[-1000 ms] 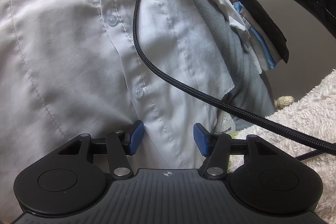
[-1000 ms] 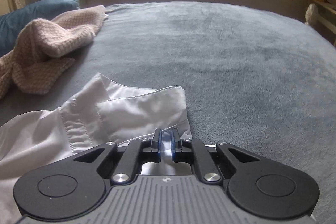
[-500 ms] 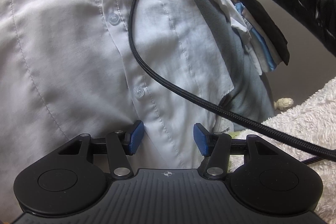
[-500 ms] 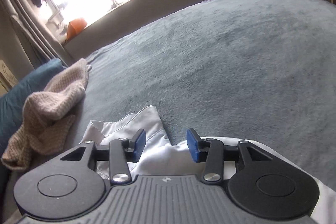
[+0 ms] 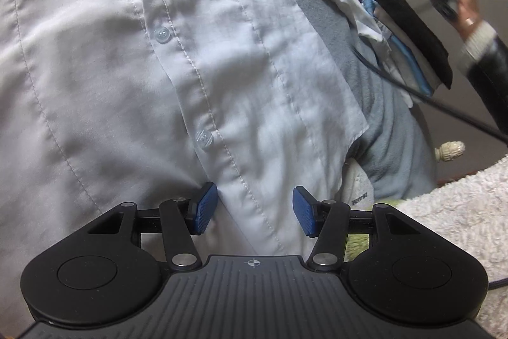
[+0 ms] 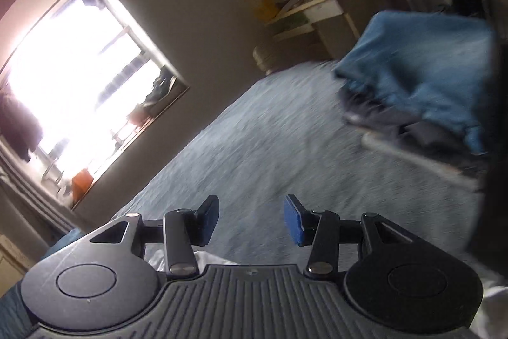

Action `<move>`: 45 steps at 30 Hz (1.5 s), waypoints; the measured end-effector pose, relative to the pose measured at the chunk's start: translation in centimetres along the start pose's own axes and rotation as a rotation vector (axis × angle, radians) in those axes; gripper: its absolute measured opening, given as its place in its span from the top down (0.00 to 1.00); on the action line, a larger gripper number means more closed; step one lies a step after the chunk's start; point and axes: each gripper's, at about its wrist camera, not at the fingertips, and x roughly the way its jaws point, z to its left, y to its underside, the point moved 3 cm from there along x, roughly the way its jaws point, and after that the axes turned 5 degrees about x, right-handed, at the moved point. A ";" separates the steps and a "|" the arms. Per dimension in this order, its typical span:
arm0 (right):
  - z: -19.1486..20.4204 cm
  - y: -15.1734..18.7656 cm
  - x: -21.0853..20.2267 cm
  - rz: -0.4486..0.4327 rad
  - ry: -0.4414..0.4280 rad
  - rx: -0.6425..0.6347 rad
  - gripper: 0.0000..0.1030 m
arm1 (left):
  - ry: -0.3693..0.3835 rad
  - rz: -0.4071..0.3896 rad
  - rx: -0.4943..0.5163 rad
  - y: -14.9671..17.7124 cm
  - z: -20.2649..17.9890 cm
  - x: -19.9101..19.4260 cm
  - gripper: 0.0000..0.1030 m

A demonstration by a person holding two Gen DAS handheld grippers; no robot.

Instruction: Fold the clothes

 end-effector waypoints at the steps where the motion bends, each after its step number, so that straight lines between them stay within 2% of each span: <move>1: -1.3 -0.5 -2.0 -0.018 0.037 0.005 0.53 | -0.007 0.000 -0.001 0.0 -0.1 0.0 0.49; 3: -3.8 -1.1 -5.4 -0.040 0.121 0.007 0.51 | -0.020 -0.001 -0.003 0.0 -0.2 0.0 0.49; 6: -7.0 -0.4 -9.2 -0.017 0.222 0.025 0.50 | -0.040 -0.002 -0.006 0.0 -0.4 0.1 0.49; 10: -10.4 2.6 -11.7 0.053 0.270 0.074 0.50 | -0.065 -0.004 -0.011 0.0 -0.6 0.1 0.49; 13: -12.7 5.5 -12.2 0.100 0.291 0.170 0.50 | -0.078 -0.006 -0.016 0.1 -0.7 0.1 0.49; 16: -14.1 8.2 -11.8 0.134 0.319 0.199 0.50 | -0.093 -0.004 -0.014 0.1 -1.0 0.1 0.49; 20: -15.8 10.5 -10.8 0.158 0.297 0.355 0.50 | -0.101 -0.003 -0.021 0.2 -1.0 0.0 0.49; 25: -17.8 11.9 -9.6 0.115 0.214 0.579 0.44 | -0.107 -0.002 -0.024 0.2 -1.2 0.0 0.49; 29: -18.7 11.8 -8.7 0.049 0.215 0.622 0.37 | -0.105 -0.002 -0.024 0.3 -1.1 -0.1 0.49; 35: -19.5 12.2 -7.5 -0.022 0.194 0.691 0.37 | -0.094 -0.002 -0.025 0.3 -0.9 -0.1 0.49; 37: -19.7 12.4 -7.0 -0.041 0.207 0.704 0.42 | -0.089 -0.002 -0.026 0.3 -0.8 -0.1 0.49; 38: -19.8 12.5 -6.7 -0.045 0.214 0.711 0.51 | -0.087 -0.003 -0.027 0.3 -0.7 -0.1 0.49; 39: -19.8 12.5 -6.4 -0.049 0.221 0.714 0.68 | -0.085 -0.003 -0.028 0.2 -0.7 -0.1 0.49; 40: -19.5 12.4 -6.3 -0.056 0.235 0.703 0.75 | -0.083 -0.003 -0.029 0.2 -0.7 -0.1 0.49; 42: -17.8 11.7 -6.2 -0.076 0.251 0.608 0.89 | -0.078 -0.004 -0.030 0.2 -0.6 -0.2 0.49; 45: -13.7 10.1 -6.4 -0.116 0.238 0.405 0.95 | -0.071 -0.007 -0.031 0.2 -0.5 -0.3 0.49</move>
